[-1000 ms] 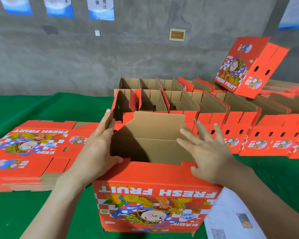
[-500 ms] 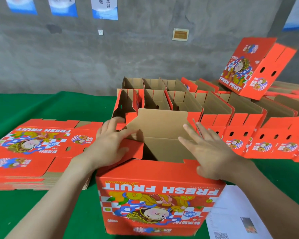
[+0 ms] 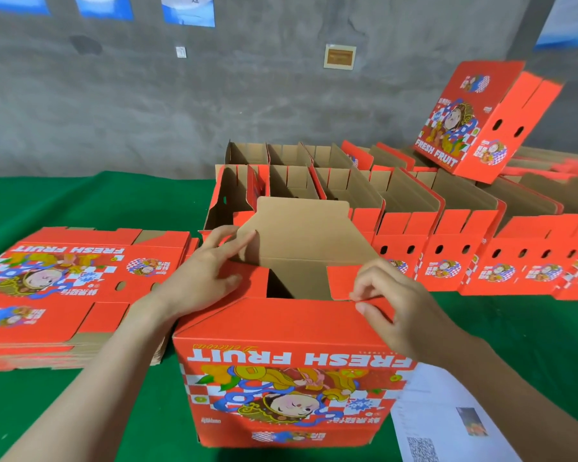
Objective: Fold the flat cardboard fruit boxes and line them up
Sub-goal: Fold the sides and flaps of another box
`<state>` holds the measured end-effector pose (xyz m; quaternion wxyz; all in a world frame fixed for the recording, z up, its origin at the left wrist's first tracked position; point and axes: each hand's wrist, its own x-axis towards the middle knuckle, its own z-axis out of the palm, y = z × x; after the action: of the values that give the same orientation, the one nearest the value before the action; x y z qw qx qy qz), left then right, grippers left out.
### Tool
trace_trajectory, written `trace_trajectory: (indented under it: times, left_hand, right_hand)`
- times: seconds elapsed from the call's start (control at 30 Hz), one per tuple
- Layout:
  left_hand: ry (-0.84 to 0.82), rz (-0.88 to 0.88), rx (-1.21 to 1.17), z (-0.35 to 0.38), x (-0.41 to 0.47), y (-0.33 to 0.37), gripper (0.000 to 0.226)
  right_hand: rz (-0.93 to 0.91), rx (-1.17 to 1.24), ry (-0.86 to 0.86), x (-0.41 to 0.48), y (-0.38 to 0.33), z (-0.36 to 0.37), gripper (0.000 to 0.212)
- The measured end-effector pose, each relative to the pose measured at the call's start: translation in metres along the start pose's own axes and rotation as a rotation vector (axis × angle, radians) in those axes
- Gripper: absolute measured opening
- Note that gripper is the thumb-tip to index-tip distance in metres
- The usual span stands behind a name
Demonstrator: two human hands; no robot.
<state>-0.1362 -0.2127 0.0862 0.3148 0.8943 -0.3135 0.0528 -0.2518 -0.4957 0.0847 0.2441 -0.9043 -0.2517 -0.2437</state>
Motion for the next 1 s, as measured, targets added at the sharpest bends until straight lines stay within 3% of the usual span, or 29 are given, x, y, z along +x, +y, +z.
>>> trace_trajectory:
  times: [0.13, 0.23, 0.33, 0.43, 0.57, 0.7, 0.8, 1.0]
  left_hand:
    - [0.096, 0.043, -0.116, -0.001, -0.004, 0.004, 0.087]
    - [0.149, 0.070, -0.106, -0.002, -0.006, 0.007, 0.056]
    - [0.160, -0.007, -0.094, -0.001, -0.007, 0.011, 0.042]
    - [0.126, -0.091, -0.087, -0.001, -0.007, 0.012, 0.036]
    - [0.069, -0.121, -0.122, -0.001, -0.006, 0.016, 0.007]
    - [-0.028, -0.173, 0.009, 0.002, -0.002, 0.017, 0.051]
    - [-0.091, -0.238, 0.087, 0.004, 0.001, 0.017, 0.082]
    - [-0.149, -0.240, 0.285, 0.009, 0.005, 0.018, 0.082]
  right_hand:
    - [0.233, 0.179, 0.072, 0.002, 0.008, 0.002, 0.029]
    - [0.408, 0.362, 0.221, -0.001, 0.011, 0.005, 0.028]
    - [0.418, 0.280, 0.334, 0.001, 0.014, 0.006, 0.021]
    - [0.491, 0.230, 0.216, 0.004, 0.020, 0.006, 0.015]
    - [0.576, 0.145, 0.042, 0.012, 0.024, 0.004, 0.029]
    - [0.654, 0.072, -0.147, 0.022, 0.025, 0.002, 0.047]
    - [0.655, 0.007, -0.189, 0.025, 0.024, 0.002, 0.054]
    - [0.645, -0.105, -0.222, 0.025, 0.021, 0.007, 0.058]
